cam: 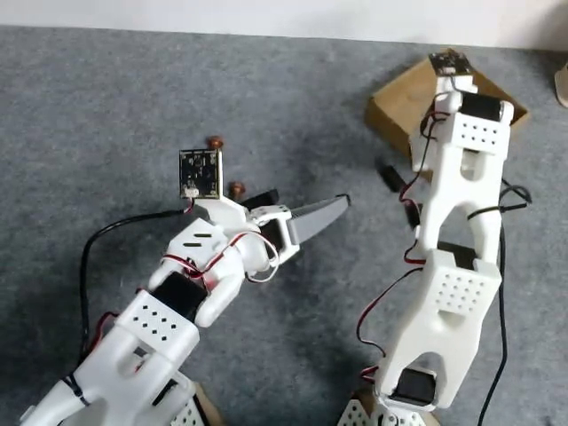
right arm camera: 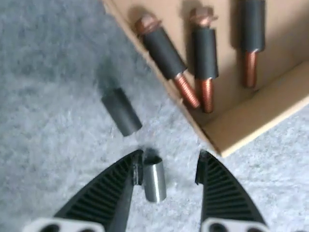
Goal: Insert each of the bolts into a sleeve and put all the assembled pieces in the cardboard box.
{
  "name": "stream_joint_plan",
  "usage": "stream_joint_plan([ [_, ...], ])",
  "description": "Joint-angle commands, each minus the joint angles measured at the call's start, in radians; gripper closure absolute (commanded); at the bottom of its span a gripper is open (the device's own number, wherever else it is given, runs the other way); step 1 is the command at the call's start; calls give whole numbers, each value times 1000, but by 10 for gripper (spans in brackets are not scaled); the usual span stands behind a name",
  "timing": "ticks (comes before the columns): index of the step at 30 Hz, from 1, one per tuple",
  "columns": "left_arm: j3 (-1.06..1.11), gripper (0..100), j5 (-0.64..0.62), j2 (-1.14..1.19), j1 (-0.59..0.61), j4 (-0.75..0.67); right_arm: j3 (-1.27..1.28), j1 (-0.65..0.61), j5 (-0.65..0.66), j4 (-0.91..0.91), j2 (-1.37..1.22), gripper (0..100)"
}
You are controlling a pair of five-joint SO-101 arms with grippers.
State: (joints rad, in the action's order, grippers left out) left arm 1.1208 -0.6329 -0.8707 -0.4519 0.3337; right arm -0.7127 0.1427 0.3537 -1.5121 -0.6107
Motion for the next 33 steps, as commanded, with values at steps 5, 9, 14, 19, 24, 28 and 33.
stream_joint_plan([
  [5,-45,579,-3,4,15,-3,-12,22,9,-104,22,832],
  [9,-25,579,-3,4,15,-52,-13,84,6,-62,25,832],
  [14,27,579,15,4,10,-160,-7,116,6,-61,25,832],
  [19,27,579,46,4,10,-160,-4,119,3,-56,88,833],
  [24,28,579,49,4,10,-161,79,93,-29,-53,257,833],
  [28,28,579,49,4,10,-161,390,56,-43,94,495,833],
  [33,28,579,49,4,12,-161,903,35,-37,427,702,833],
])
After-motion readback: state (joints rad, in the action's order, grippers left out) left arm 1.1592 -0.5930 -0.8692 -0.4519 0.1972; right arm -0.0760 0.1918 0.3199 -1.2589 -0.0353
